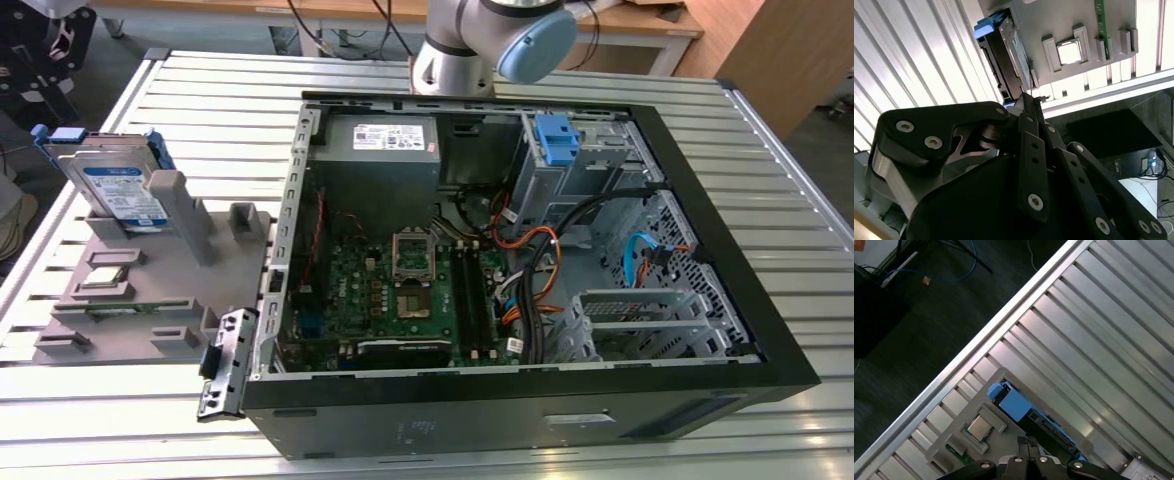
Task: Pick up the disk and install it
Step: 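Pick up the disk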
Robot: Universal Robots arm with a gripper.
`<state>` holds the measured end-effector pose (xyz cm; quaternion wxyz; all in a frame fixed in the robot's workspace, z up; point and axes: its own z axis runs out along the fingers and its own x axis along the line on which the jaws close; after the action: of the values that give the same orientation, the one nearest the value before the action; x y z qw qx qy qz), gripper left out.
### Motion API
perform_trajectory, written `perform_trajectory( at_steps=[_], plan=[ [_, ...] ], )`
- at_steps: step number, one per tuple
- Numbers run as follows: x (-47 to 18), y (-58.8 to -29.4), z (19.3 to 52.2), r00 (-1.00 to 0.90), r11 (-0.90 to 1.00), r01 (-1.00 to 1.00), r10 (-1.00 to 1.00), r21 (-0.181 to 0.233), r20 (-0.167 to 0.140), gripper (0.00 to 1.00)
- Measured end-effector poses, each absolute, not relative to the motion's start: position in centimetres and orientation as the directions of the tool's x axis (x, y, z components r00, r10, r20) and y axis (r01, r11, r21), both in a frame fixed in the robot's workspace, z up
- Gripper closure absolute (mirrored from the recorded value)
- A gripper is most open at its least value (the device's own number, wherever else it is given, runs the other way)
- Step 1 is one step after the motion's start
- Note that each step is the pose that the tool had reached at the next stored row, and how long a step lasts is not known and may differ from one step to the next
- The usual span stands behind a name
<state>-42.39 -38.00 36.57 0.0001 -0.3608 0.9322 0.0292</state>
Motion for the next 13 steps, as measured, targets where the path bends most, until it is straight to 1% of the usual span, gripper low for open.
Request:
perform_trajectory(
  at_steps=[13],
  plan=[
    [-42.28,-38.00,36.55,-0.656,0.654,-0.755,-0.755,0.058,-0.025,0.89]
  ],
)
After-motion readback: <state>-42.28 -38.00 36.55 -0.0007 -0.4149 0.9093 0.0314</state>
